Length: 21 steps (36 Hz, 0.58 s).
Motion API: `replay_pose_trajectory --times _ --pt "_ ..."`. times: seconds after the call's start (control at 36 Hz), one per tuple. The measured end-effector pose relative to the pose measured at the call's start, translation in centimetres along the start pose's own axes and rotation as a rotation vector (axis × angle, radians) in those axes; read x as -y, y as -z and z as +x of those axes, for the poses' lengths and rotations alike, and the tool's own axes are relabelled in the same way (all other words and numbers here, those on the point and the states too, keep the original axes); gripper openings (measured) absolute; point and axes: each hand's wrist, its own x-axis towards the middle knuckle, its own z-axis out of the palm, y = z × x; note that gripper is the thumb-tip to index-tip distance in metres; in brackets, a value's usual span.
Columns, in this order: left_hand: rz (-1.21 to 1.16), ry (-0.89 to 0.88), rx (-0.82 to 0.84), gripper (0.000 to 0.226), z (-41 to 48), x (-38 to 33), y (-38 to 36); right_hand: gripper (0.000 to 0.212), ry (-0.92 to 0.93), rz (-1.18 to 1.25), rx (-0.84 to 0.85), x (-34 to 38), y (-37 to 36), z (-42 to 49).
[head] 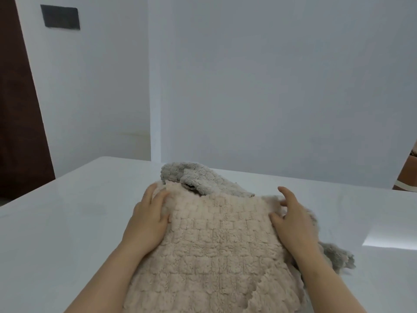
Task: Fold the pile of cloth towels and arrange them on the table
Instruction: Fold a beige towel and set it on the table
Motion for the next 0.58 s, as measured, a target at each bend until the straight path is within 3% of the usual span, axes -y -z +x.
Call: replay_pose_trajectory --times 0.06,0.14,0.31,0.36,0.5,0.58 --pt "0.172 0.058 -0.033 0.055 -0.2 -0.4 0.1 0.06 0.013 -0.138 -0.031 0.2 0.3 0.0" --pt "0.236 0.032 -0.091 0.058 -0.6 -1.8 0.8 0.054 0.078 -0.165 -0.112 1.0 1.1 -0.4" --pt "0.098 -0.116 -0.065 0.04 -1.9 -3.7 0.9 0.02 0.315 -0.127 -0.289 1.0 0.7 -3.7" --pt "0.047 -0.171 -0.107 0.039 -3.3 -3.7 0.8 0.022 0.373 -0.152 -0.335 0.3 0.7 -5.5" --pt "0.03 -0.456 -0.243 0.022 -7.2 -2.1 0.8 0.031 0.454 -0.069 -0.298 -0.7 1.5 -9.2" --pt "-0.004 -0.56 -0.222 0.014 -9.1 -1.2 1.0 0.035 0.489 -0.131 -0.133 -0.9 1.9 -10.9"
